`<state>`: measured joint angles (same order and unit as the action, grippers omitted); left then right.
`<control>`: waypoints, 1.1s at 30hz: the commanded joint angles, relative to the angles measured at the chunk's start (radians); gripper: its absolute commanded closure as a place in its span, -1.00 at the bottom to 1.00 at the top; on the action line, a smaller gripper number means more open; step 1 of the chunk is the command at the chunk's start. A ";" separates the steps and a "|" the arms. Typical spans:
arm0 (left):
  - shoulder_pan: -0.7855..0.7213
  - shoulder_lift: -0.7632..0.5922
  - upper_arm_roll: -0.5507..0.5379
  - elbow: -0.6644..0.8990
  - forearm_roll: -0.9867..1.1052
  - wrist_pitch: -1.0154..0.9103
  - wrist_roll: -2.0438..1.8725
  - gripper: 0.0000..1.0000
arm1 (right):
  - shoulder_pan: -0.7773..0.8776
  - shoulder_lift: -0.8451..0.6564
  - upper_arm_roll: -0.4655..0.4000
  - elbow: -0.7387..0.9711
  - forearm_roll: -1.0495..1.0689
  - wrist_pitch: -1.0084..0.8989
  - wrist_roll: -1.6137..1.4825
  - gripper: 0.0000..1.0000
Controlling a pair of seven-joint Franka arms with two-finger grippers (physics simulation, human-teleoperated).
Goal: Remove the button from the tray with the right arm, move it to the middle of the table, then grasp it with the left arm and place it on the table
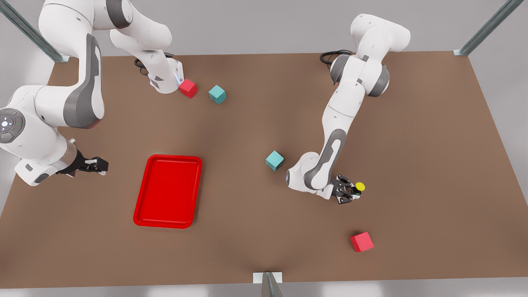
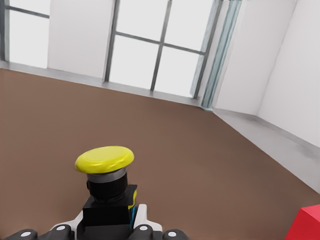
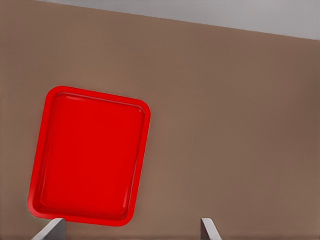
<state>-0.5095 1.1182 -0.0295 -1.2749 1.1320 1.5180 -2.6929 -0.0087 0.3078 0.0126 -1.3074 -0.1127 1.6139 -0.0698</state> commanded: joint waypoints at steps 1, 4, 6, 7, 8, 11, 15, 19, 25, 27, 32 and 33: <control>-0.001 0.005 0.006 0.000 0.023 -0.001 -0.277 0.17 | -0.007 -0.001 0.000 0.000 0.011 0.000 -0.001 -1.00; 0.002 0.005 0.005 -0.001 0.034 -0.001 -0.177 0.17 | -0.007 0.001 0.000 -0.001 0.011 0.000 -0.001 -1.00; 0.002 0.015 0.005 -0.001 0.035 -0.002 -0.163 0.17 | -0.010 0.007 0.000 0.000 0.013 0.000 -0.001 -1.00; 0.002 0.018 0.005 -0.001 0.034 -0.002 -0.153 0.17 | -0.013 0.007 0.000 -0.001 0.013 0.000 -0.001 -1.00; 0.002 0.020 0.005 -0.003 0.034 -0.004 -0.146 0.17 | -0.011 0.010 0.000 0.000 0.013 0.000 -0.001 -1.00; 0.000 0.025 0.005 -0.003 0.029 -0.010 -0.116 0.17 | -0.013 0.010 0.000 -0.001 0.013 0.000 -0.001 -1.00; -0.004 0.025 0.005 -0.004 0.025 -0.030 -0.111 0.11 | -0.013 0.014 0.000 -0.001 0.013 0.000 0.001 -1.00; -0.004 0.025 0.005 -0.004 0.026 -0.033 -0.119 -0.85 | -0.011 0.013 0.000 -0.001 0.010 0.001 0.001 -1.00; -0.004 0.020 0.005 -0.007 0.029 -0.068 -0.114 -1.00 | -0.013 0.005 0.000 -0.001 0.013 0.026 0.002 -1.00; -0.006 0.008 0.005 -0.020 0.031 -0.091 -0.105 -1.00 | -0.013 0.001 0.000 0.002 0.011 0.020 0.004 -1.00; -0.026 -0.038 0.005 -0.049 0.029 -0.148 -0.067 -1.00 | -0.019 -0.001 0.000 0.005 0.011 0.020 0.008 -1.00; -0.029 -0.051 0.005 -0.049 0.028 -0.150 -0.053 -1.00 | -0.030 -0.001 -0.002 0.007 0.010 0.018 0.002 -1.00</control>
<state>-0.5368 1.0770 -0.0248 -1.3226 1.1619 1.4123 -2.7835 -0.0364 0.3075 0.0097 -1.3017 -0.1024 1.6313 -0.0680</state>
